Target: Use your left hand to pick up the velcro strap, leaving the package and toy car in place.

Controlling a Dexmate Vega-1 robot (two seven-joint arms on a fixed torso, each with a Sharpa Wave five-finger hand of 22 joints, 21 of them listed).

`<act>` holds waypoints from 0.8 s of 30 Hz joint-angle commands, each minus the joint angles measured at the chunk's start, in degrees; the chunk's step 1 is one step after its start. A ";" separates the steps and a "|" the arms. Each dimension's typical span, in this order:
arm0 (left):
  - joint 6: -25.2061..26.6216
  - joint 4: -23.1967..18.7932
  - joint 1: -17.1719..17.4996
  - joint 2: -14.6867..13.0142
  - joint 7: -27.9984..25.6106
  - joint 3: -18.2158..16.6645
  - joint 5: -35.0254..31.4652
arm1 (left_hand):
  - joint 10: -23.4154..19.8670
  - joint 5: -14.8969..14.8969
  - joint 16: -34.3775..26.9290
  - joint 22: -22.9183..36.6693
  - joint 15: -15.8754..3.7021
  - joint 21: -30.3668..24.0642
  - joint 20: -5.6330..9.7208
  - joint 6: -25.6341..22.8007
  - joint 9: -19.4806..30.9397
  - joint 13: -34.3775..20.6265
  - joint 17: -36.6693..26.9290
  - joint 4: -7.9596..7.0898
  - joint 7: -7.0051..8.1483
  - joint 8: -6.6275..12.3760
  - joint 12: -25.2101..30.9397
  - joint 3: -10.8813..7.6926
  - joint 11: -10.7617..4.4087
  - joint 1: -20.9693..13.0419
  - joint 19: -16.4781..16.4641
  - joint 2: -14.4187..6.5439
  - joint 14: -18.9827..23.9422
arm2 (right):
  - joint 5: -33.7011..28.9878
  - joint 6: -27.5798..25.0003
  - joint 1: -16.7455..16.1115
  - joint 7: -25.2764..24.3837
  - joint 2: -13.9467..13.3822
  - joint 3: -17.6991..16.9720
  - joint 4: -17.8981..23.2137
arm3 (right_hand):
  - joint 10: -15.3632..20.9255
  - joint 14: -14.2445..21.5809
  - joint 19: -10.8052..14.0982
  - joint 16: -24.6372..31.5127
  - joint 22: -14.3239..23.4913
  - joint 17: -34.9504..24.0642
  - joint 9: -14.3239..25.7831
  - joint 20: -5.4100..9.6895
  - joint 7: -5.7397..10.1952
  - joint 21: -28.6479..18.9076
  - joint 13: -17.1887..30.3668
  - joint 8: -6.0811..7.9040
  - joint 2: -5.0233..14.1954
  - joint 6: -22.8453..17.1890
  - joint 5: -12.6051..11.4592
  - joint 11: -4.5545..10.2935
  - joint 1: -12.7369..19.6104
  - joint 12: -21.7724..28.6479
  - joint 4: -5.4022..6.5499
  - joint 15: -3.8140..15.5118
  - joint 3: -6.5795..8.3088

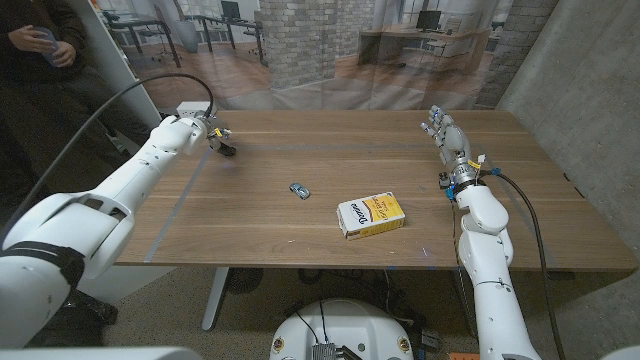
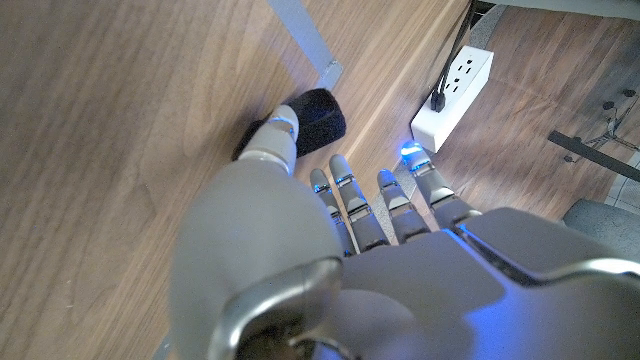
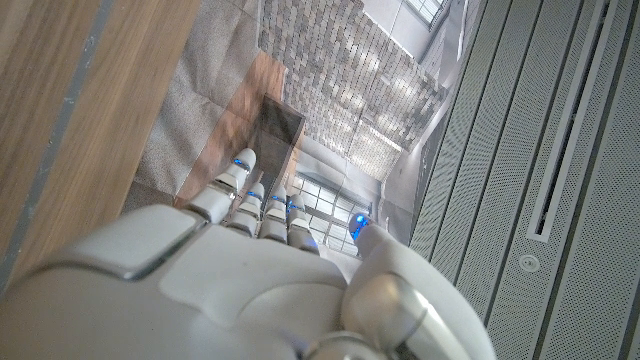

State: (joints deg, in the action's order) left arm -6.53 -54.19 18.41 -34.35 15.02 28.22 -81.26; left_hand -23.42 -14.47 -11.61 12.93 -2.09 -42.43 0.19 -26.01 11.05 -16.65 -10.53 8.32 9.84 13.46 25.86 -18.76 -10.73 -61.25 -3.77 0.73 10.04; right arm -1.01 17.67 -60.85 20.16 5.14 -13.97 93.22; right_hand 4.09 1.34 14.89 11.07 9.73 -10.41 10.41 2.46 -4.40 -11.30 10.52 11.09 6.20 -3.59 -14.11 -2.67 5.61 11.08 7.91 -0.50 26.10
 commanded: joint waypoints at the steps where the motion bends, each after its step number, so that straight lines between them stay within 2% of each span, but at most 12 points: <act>1: -0.58 3.32 -1.57 1.04 -1.14 2.01 -0.03 | -0.54 -0.27 0.24 0.15 -6.99 -0.59 0.39 -0.79 0.18 -0.36 -0.15 0.16 -0.03 -0.18 0.36 0.31 -0.04 -0.88 -0.14 0.05 0.61 | -0.16 -0.08 -0.09 -0.32 0.13 -0.10 0.26 | 0.67 0.39 0.52 -0.15 0.21 -0.12 0.19 0.31 0.72 -0.07 0.16 0.18 1.92 -0.78 0.28 -0.12 -0.53 -0.03 0.10 -0.01 0.32; 16: -0.86 6.01 -2.48 1.60 -3.06 3.81 -0.14 | -1.77 -0.31 0.30 0.14 -7.73 -1.51 1.27 -2.10 0.15 -0.69 -0.10 0.74 0.65 -0.10 1.20 0.73 -0.66 -2.72 -0.64 -0.20 1.33 | -0.46 0.20 -0.32 -1.37 0.23 -0.67 0.89 | 0.63 0.39 0.52 -0.17 0.21 -0.13 0.19 0.33 0.86 -0.07 0.16 0.13 1.87 -0.86 0.28 -0.14 -0.62 -0.06 0.09 0.06 0.39; 20: -0.86 6.53 -2.65 1.71 -3.74 4.20 -0.21 | -2.27 -0.20 0.35 0.15 -8.22 -2.06 1.68 -2.85 0.13 -0.83 -0.07 1.43 1.10 0.01 1.53 0.42 -1.08 -4.73 -0.98 -0.44 1.74 | -0.57 0.22 -0.40 -1.80 0.25 -0.89 1.17 | 0.67 0.40 0.51 -0.18 0.21 -0.13 0.19 0.29 0.81 -0.06 0.16 0.12 1.85 -0.89 0.28 -0.21 -0.65 -0.05 0.09 -0.01 0.40; 24: -0.81 7.14 -2.83 1.85 -4.88 4.54 -0.25 | -2.24 -0.05 0.31 0.18 -8.25 -2.44 1.42 -2.95 0.13 -0.94 -0.11 1.57 0.86 -0.08 1.61 0.09 -1.10 -6.01 -1.11 -1.01 2.07 | -0.74 0.16 -0.49 -2.17 0.26 -1.04 1.37 | 0.72 0.42 0.54 -0.17 0.21 -0.13 0.19 0.31 0.82 -0.07 0.16 0.10 1.83 -0.87 0.29 -0.19 -0.67 -0.04 0.08 0.05 0.40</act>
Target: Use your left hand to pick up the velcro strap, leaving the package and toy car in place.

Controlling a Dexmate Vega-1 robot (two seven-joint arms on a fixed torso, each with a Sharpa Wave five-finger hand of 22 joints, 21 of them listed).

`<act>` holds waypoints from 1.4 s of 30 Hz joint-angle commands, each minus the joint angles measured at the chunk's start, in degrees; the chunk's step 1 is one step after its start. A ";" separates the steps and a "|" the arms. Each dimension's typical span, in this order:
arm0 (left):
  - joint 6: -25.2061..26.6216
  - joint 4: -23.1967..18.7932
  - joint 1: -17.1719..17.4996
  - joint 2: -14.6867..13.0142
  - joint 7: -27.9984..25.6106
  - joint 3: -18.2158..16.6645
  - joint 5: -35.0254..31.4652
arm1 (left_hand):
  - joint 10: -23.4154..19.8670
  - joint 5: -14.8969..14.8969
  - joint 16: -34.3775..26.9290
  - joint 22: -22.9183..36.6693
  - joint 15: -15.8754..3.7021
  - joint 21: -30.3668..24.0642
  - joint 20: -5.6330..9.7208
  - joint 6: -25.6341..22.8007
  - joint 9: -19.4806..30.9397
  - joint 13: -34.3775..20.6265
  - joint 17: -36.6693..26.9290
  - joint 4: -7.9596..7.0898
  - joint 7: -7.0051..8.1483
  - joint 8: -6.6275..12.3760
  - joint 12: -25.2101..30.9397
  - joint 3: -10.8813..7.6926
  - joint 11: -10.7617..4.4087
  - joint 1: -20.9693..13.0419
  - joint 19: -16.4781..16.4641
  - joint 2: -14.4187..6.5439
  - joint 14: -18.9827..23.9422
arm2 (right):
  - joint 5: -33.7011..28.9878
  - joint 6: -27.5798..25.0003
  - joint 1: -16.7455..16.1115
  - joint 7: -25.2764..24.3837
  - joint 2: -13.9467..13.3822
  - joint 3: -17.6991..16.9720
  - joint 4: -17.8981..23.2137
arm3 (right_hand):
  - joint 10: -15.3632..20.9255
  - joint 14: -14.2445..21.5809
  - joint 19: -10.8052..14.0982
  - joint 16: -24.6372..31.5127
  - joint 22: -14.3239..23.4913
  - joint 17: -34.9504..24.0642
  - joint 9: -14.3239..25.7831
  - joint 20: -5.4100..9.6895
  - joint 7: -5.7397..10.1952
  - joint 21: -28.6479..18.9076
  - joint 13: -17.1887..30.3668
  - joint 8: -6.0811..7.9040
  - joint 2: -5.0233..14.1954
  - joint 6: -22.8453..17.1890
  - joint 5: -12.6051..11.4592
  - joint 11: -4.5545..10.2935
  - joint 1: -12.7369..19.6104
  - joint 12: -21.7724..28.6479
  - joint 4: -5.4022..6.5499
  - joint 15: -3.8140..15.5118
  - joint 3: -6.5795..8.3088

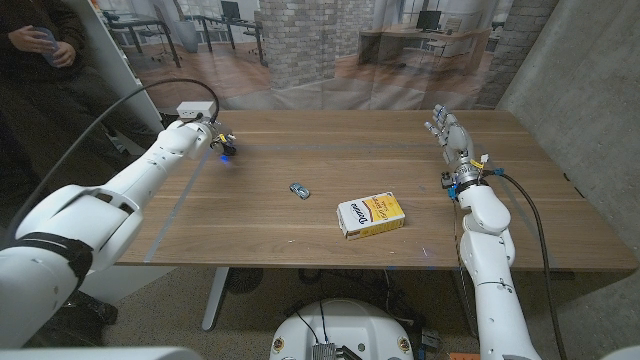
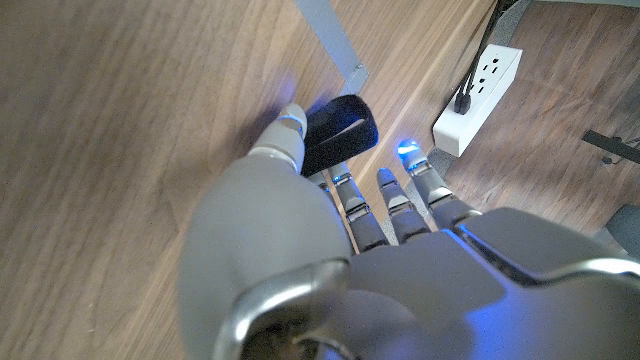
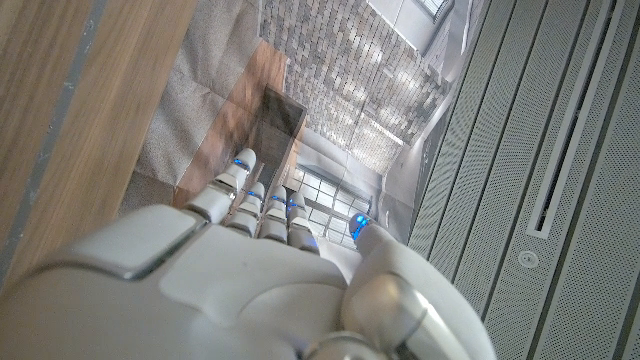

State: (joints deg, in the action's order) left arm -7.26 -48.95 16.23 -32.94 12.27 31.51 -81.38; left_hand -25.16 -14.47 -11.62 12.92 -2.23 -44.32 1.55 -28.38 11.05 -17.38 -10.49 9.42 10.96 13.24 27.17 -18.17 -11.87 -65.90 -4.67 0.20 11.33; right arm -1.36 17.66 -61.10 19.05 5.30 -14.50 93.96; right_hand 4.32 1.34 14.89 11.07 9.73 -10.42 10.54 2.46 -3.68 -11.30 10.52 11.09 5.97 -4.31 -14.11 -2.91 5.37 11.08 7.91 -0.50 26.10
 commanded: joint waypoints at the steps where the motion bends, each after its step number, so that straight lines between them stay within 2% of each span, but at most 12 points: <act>1: -0.04 1.99 -0.63 0.42 -2.78 1.36 -0.22 | -0.58 0.02 0.25 0.19 -8.13 -0.65 0.07 -0.62 0.13 -0.24 -0.16 0.49 -0.25 0.12 0.37 -0.56 0.15 -1.64 -0.25 -0.60 0.99 | -0.37 0.11 -0.24 -1.09 0.09 -0.55 0.67 | 0.49 0.45 0.54 -0.17 0.21 -0.12 0.06 0.28 0.10 -0.07 0.16 0.10 2.05 -0.17 0.29 -0.02 -0.44 -0.04 0.08 -0.01 0.41; 7: -0.08 2.95 -0.85 0.61 -5.08 1.68 -0.09 | -3.45 1.46 -0.44 0.39 -9.22 -2.41 0.05 -3.30 0.15 -0.66 -0.42 0.56 0.29 0.74 1.82 -1.32 0.05 -5.39 -1.32 -2.41 3.65 | -0.63 0.20 -0.21 -1.42 0.10 -0.54 0.51 | 0.61 0.60 0.49 -0.12 0.21 -0.12 0.06 0.25 0.13 -0.04 0.16 0.12 1.94 -0.28 0.30 -0.02 -0.47 0.00 0.04 -0.05 0.39; 11: 0.02 3.32 -0.91 0.65 -6.34 1.92 -0.10 | -8.63 2.99 -1.38 0.61 -9.53 -4.12 0.11 -6.51 0.15 -1.33 -0.98 0.07 -0.24 1.53 4.32 -1.02 -0.19 -6.71 -1.80 -3.64 6.64 | -0.75 0.18 -0.11 -1.60 0.13 -0.53 0.33 | 0.66 0.64 0.36 -0.12 0.21 -0.11 0.06 0.28 0.12 0.01 0.16 0.10 1.89 -0.28 0.30 -0.04 -0.49 0.01 0.03 -0.01 0.39; 15: 0.11 3.53 -1.00 0.72 -6.86 1.91 0.15 | -11.67 3.81 -2.23 0.75 -10.07 -5.54 0.23 -9.60 0.18 -1.99 -1.62 -0.12 0.04 2.36 5.88 -0.50 -0.52 -7.50 -1.88 -4.30 8.96 | -0.92 0.16 0.05 -1.70 0.09 -0.47 0.18 | 0.72 0.68 0.26 -0.13 0.21 -0.10 0.06 0.32 0.06 0.04 0.16 0.09 1.83 -0.30 0.30 -0.01 -0.49 0.02 -0.01 -0.06 0.40; 18: 0.17 3.86 -1.19 0.81 -6.99 1.98 0.24 | -14.89 4.11 -3.15 0.82 -10.29 -6.83 0.35 -11.60 0.22 -2.72 -2.31 -0.18 -0.42 2.88 7.48 -0.06 -0.51 -8.24 -2.00 -4.93 11.11 | -1.00 0.08 0.20 -1.77 0.10 -0.44 0.04 | 0.65 0.70 0.21 -0.14 0.21 -0.09 0.06 0.28 -0.03 0.06 0.16 0.08 1.79 -0.31 0.29 -0.05 -0.48 -0.02 -0.05 -0.06 0.41; 26: 0.30 5.82 -1.90 1.40 -7.80 2.18 0.80 | -21.53 4.29 -6.64 0.74 -10.91 -10.20 0.90 -19.11 0.42 -5.47 -4.95 -0.27 -0.40 5.81 11.42 1.64 -0.29 -9.90 -2.30 -6.18 17.44 | -1.37 0.10 0.44 -2.00 0.05 -0.38 -0.14 | 0.65 0.68 0.17 -0.17 0.21 -0.07 0.06 0.26 -0.03 0.07 0.16 0.06 1.66 -0.33 0.30 -0.12 -0.51 -0.04 -0.10 -0.14 0.39; 30: 0.21 6.16 -1.98 1.42 -8.64 2.16 1.23 | -24.40 4.23 -8.27 0.75 -11.25 -11.90 1.14 -22.15 0.56 -6.42 -6.51 -0.28 -1.60 7.19 13.04 2.42 0.05 -10.48 -2.35 -6.75 19.87 | -1.52 -0.05 0.54 -1.96 0.04 -0.25 -0.18 | 0.66 0.68 0.15 -0.19 0.21 -0.07 0.06 0.26 -0.04 0.07 0.15 0.05 1.58 -0.35 0.29 -0.13 -0.52 -0.04 -0.15 -0.13 0.38; 39: 0.76 2.06 -0.10 -0.10 -8.62 1.08 1.76 | -25.36 4.10 -9.44 0.79 -11.34 -13.15 1.13 -23.24 0.68 -7.33 -7.66 -0.22 -2.05 7.68 13.99 2.58 0.28 -11.02 -2.34 -7.03 22.11 | -1.42 0.06 0.43 -1.79 0.18 -0.10 -0.14 | 0.64 0.73 0.09 -0.20 0.20 -0.05 0.06 0.29 -0.04 0.08 0.15 0.03 1.53 -0.37 0.27 -0.16 -0.51 -0.06 -0.21 -0.15 0.41; 42: 0.73 0.55 0.69 -0.60 -8.77 0.40 2.09 | -25.81 4.02 -9.61 0.82 -11.22 -13.83 1.12 -24.94 0.80 -7.68 -8.13 -0.15 -2.35 8.46 14.28 2.55 0.35 -11.31 -2.16 -7.01 22.66 | -1.34 0.06 0.36 -1.73 0.19 -0.07 -0.08 | 0.65 0.73 0.09 -0.20 0.20 -0.05 0.06 0.28 -0.04 0.08 0.15 0.03 1.52 -0.38 0.27 -0.21 -0.52 -0.06 -0.23 -0.14 0.42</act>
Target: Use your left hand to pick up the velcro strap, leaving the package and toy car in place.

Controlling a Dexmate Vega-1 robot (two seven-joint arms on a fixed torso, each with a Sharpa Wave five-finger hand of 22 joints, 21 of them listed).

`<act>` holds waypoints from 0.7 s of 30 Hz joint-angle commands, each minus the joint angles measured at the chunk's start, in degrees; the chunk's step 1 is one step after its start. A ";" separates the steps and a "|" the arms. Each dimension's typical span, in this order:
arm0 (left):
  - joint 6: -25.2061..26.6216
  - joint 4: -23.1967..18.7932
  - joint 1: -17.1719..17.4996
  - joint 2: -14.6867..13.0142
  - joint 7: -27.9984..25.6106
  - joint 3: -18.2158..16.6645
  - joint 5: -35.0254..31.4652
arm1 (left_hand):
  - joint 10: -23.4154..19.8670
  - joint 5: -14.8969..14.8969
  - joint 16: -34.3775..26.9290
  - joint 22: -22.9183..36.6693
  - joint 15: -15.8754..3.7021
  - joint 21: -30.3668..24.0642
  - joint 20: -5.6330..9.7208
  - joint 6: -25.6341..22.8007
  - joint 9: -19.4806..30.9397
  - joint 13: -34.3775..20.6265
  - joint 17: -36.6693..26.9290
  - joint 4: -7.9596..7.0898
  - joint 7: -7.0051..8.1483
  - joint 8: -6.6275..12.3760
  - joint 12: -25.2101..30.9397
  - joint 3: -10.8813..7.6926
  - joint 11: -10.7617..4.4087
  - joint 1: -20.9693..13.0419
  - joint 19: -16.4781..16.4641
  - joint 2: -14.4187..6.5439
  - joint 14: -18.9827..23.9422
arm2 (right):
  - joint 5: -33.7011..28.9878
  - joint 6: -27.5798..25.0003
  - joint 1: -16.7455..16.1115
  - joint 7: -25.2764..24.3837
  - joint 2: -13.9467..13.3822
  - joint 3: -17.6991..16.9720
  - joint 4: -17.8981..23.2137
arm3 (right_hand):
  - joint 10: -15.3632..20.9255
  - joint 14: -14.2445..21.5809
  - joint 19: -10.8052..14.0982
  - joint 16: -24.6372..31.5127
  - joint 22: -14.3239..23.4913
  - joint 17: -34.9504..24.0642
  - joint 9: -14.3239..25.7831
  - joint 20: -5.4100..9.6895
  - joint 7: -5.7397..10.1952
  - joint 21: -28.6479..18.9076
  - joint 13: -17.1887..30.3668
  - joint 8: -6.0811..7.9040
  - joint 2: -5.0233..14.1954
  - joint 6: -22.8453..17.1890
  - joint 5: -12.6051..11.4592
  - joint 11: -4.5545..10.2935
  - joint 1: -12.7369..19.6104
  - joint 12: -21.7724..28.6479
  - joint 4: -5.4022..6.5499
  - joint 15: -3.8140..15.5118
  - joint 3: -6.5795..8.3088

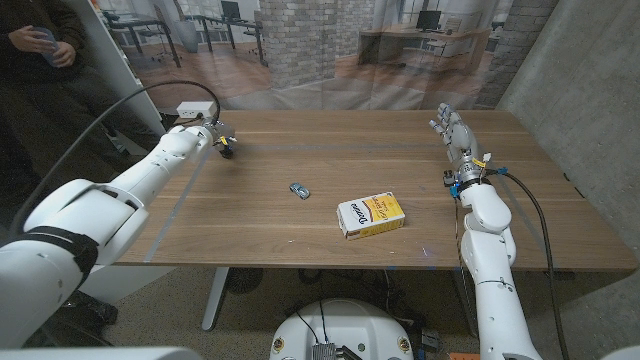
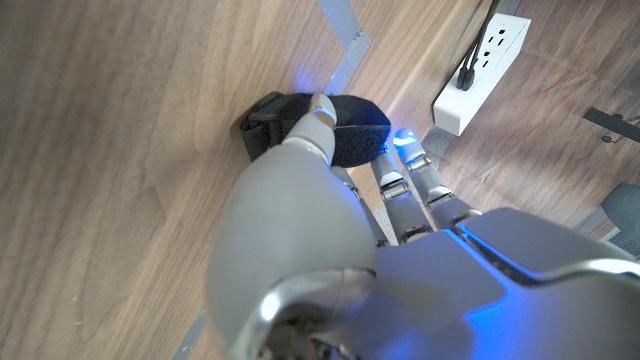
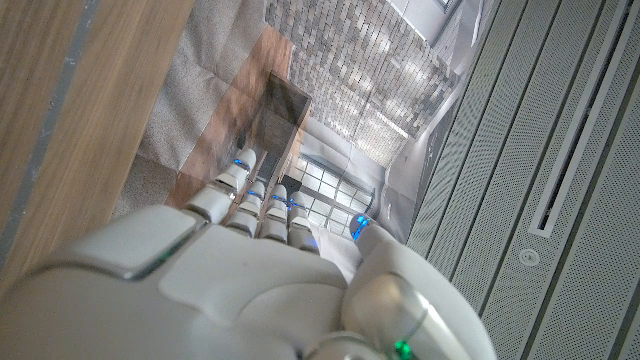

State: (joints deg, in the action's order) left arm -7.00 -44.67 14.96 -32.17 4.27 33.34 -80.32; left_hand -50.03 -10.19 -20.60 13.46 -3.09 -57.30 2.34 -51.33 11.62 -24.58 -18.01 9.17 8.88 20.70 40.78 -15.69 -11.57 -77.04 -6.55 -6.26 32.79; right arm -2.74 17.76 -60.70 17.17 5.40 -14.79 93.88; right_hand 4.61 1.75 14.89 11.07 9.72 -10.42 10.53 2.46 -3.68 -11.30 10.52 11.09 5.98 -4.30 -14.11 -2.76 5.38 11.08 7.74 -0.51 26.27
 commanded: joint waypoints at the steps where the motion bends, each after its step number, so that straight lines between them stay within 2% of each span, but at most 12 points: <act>1: 0.67 -4.72 2.46 -1.67 -0.82 -1.72 1.05 | -1.10 -0.30 -0.64 0.31 -10.35 -1.45 0.32 -4.12 0.72 -0.68 -0.91 0.23 -0.38 2.36 0.72 0.03 0.19 -0.43 -0.14 -0.26 1.62 | 0.00 0.06 -0.12 0.11 0.14 0.26 0.05 | 0.37 0.32 0.08 -0.20 0.20 -0.05 0.08 0.25 -0.01 0.08 0.15 0.04 1.51 -0.41 0.27 -0.31 -0.52 -0.06 -0.06 -0.16 0.25; 5: 0.83 -6.09 3.19 -2.00 -0.85 -2.39 1.08 | -1.45 -0.42 -0.67 0.37 -10.29 -2.60 0.47 -6.74 1.75 -1.03 -1.46 0.15 -0.45 4.69 0.71 -0.17 0.36 -0.61 0.12 -0.06 2.61 | 0.06 0.16 -0.19 0.11 0.17 0.35 0.08 | 0.37 0.35 0.07 -0.20 0.20 -0.04 0.08 0.27 -0.02 0.08 0.15 0.00 1.50 -0.35 0.26 -0.35 -0.52 -0.06 -0.09 -0.18 0.27; 21: 1.06 -10.71 5.90 -3.25 -2.33 -5.49 1.62 | -2.13 -0.61 -0.57 0.40 -10.26 -4.37 0.70 -8.16 3.36 -1.57 -2.14 0.13 -0.14 7.47 0.72 -0.63 0.41 -0.82 0.21 0.30 4.16 | 0.10 0.50 -0.36 -0.12 0.27 0.78 0.12 | 0.35 0.38 0.07 -0.22 0.20 -0.04 0.08 0.27 -0.01 0.06 0.15 -0.03 1.49 -0.35 0.24 -0.28 -0.55 -0.09 -0.14 -0.16 0.32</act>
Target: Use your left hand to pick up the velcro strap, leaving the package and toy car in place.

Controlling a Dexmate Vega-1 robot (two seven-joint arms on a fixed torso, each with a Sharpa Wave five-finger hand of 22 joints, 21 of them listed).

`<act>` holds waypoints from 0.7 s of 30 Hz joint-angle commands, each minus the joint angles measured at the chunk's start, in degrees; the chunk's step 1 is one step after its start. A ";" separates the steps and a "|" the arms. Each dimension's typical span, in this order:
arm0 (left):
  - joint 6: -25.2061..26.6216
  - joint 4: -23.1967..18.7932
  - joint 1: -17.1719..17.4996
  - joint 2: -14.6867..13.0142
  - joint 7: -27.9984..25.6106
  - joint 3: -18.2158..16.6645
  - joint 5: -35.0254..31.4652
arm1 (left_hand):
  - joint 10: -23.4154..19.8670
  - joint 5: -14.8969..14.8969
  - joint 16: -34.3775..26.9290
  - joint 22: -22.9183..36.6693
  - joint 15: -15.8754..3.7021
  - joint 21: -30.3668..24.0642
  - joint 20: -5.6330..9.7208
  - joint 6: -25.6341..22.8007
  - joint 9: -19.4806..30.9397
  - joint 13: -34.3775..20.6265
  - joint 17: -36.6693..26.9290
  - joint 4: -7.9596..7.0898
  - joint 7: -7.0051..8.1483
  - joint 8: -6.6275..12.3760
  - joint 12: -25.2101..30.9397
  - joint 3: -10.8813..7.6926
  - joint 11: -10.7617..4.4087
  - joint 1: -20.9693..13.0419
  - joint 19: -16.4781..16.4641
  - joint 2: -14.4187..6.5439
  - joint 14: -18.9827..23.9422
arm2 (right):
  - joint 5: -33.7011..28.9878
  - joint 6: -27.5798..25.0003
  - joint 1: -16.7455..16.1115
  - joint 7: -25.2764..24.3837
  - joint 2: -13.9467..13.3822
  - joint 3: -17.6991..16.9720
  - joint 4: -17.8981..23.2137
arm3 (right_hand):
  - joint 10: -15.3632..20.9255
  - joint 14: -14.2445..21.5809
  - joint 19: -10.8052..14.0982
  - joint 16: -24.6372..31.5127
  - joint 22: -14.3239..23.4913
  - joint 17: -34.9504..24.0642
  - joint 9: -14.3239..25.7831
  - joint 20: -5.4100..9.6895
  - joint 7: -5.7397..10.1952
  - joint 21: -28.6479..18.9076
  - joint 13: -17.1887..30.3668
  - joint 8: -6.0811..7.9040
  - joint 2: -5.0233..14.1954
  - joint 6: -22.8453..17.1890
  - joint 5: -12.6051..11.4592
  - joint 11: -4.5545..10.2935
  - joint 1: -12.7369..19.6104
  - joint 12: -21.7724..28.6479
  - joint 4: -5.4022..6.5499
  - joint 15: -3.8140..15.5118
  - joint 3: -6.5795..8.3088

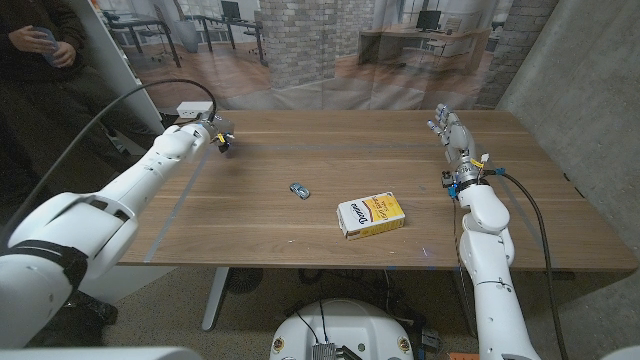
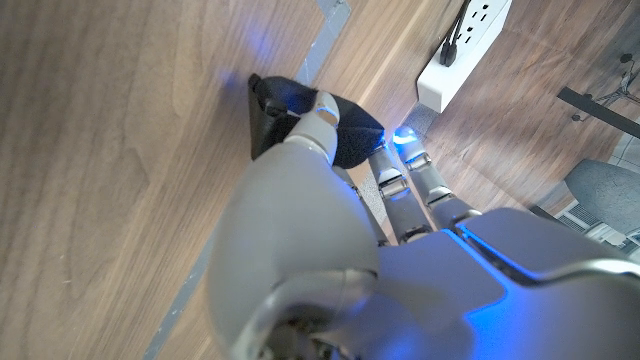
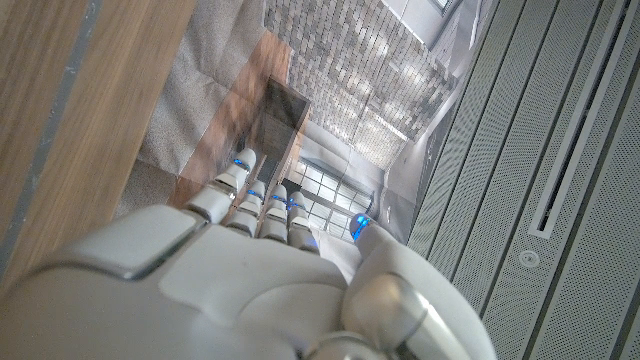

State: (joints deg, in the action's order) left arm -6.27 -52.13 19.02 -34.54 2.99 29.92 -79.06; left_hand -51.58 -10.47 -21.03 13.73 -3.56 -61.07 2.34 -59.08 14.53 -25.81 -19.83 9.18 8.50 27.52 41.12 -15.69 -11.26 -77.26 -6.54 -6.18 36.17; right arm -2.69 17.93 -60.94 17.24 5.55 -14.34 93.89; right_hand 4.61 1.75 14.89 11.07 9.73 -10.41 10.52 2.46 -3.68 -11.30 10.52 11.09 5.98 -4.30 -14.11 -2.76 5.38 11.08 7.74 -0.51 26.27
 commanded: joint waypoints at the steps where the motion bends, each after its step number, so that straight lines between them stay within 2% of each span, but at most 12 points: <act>1: 0.41 -3.62 2.11 -0.98 -1.31 -2.34 0.47 | -0.62 -0.35 -0.13 0.13 -9.79 -0.73 0.75 -0.34 0.57 -0.38 -0.36 0.11 0.26 0.78 0.38 -0.68 0.10 -0.60 0.18 0.20 0.88 | 0.11 0.36 -0.11 -0.18 0.14 0.35 0.07 | 0.36 0.37 0.07 -0.23 0.20 -0.04 0.08 0.26 -0.04 0.06 0.15 -0.03 1.49 -0.36 0.24 -0.28 -0.56 -0.09 -0.15 -0.20 0.33; 12: 0.86 -7.87 4.47 -1.96 -4.17 -4.49 0.55 | -0.86 -0.44 0.16 0.11 -9.78 -1.66 0.70 -0.17 1.44 -0.70 -0.65 0.08 0.02 1.97 0.30 -1.00 0.11 -0.58 0.41 0.36 1.38 | 0.10 0.80 -0.08 -0.44 0.04 0.61 -0.10 | 0.41 0.40 0.03 -0.24 0.20 -0.04 0.08 0.28 0.02 0.07 0.15 -0.05 1.53 -0.35 0.21 -0.25 -0.55 -0.08 -0.19 -0.10 0.40; 21: 0.16 -11.72 5.89 -2.43 -4.33 -6.38 1.22 | -0.65 -0.52 0.46 0.09 -9.67 -2.43 0.67 -0.10 2.15 -1.00 -0.87 -0.02 -0.01 2.97 0.12 -1.30 0.10 -0.45 0.60 0.39 1.71 | 0.23 0.63 0.49 -0.35 -0.37 0.44 -0.13 | 0.42 0.46 0.00 -0.25 0.20 0.01 0.08 0.30 -0.02 0.07 0.15 -0.04 1.57 -0.40 0.18 -0.25 -0.43 -0.08 -0.32 -0.09 0.52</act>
State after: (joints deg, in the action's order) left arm -5.56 -59.44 23.03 -36.23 -0.35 25.76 -78.40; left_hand -51.79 -10.47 -20.71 13.72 -3.64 -62.96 2.13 -59.07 16.38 -26.57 -20.48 9.31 8.49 30.02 41.10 -16.53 -11.22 -77.55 -6.33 -5.88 37.38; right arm -2.52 18.62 -61.01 16.92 5.63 -13.83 93.89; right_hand 4.61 1.75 14.89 11.07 9.73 -10.42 10.52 2.46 -3.68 -11.30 10.52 11.09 5.98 -4.30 -14.11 -2.77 5.38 11.08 7.50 -0.51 26.51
